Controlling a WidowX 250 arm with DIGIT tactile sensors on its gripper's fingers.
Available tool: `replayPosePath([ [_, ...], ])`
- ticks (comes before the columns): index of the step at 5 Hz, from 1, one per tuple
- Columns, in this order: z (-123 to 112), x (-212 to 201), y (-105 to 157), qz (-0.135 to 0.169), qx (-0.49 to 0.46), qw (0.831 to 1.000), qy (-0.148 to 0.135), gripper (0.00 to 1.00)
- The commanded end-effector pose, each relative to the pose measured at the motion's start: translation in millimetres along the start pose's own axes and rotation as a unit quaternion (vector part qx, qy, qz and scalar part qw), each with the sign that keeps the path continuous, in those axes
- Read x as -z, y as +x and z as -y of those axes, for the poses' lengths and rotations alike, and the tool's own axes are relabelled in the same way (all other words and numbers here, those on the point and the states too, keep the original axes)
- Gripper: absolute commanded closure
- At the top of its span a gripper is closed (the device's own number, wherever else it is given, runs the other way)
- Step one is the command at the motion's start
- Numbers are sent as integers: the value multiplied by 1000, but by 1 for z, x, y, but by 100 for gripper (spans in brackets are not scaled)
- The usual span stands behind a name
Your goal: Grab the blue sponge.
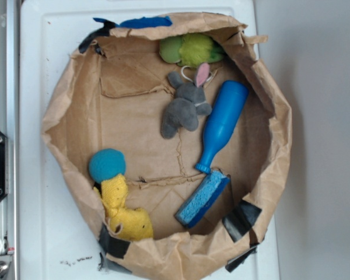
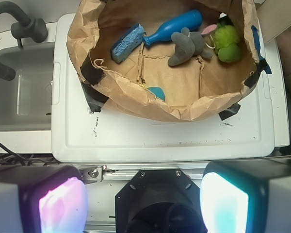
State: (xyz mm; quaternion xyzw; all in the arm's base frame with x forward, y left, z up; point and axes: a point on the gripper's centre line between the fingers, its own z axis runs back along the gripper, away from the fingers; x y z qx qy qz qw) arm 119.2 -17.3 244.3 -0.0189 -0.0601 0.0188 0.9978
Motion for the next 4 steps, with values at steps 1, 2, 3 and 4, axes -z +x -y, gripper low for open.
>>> replayPosePath([
  [1,0,0,0,0,0,1000,0,0],
  [2,13,13,40,5,-38,999,6,0],
  [3,16,24,67,3,-90,996,6,0],
  [4,9,45,98,32,-212,977,14,0],
])
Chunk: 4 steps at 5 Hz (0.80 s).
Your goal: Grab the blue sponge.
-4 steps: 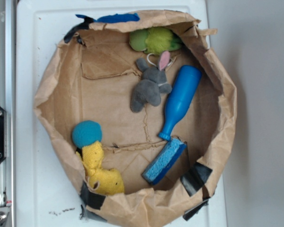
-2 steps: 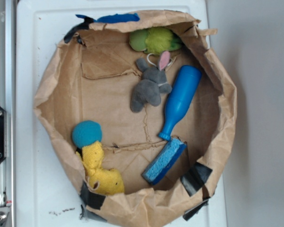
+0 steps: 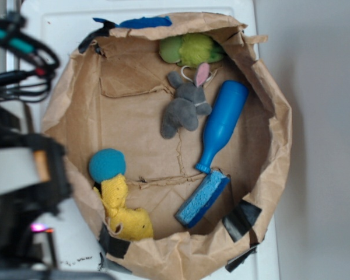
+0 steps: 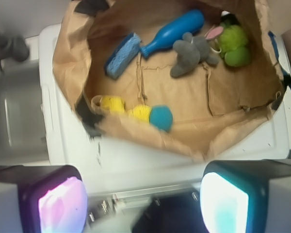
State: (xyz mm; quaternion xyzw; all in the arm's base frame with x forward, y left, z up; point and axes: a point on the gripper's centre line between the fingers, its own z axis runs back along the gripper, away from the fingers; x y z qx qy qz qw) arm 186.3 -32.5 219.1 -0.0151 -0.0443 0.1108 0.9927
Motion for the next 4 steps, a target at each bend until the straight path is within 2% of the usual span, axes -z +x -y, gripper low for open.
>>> replayPosePath([
  [1,-3,27,84,43,-234,971,-12,0],
  [2,6,17,116,28,-212,976,-42,0],
  [4,6,17,116,28,-212,976,-42,0],
])
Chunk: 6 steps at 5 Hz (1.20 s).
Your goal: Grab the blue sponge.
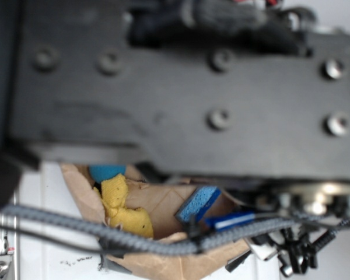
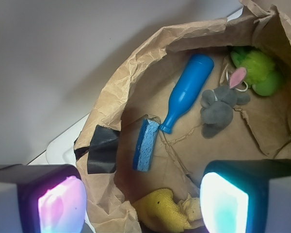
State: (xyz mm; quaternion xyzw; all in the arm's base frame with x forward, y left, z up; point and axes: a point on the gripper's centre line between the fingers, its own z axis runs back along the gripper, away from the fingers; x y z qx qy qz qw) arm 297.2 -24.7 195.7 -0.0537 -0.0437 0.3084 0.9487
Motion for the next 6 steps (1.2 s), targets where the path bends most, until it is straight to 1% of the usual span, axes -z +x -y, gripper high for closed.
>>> replayPosePath([
  [1,-5,-17,11,25,-9,999,-18,0],
  [2,-5,-17,11,25,-9,999,-18,0],
  [3,-20,10,1,55,14,998,2,0],
  [4,-39,17,-5,65,31,997,-6,0],
  [5,-53,21,-4,64,42,997,-8,0],
  [6,-51,41,1,70,42,997,15,0],
])
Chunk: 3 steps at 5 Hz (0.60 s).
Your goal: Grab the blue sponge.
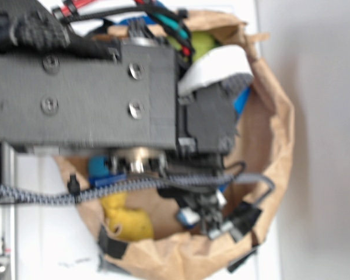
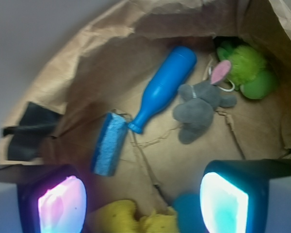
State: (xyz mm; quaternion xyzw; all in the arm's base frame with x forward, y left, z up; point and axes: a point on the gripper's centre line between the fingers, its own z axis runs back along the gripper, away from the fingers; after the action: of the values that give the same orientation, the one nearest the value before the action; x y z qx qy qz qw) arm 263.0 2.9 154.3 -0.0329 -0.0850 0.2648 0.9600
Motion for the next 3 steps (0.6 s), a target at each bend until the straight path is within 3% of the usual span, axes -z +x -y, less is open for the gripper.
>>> replayPosePath([
  [1,3,32,12,35,-8,999,41,0],
  [3,3,63,-10,55,15,995,76,0],
])
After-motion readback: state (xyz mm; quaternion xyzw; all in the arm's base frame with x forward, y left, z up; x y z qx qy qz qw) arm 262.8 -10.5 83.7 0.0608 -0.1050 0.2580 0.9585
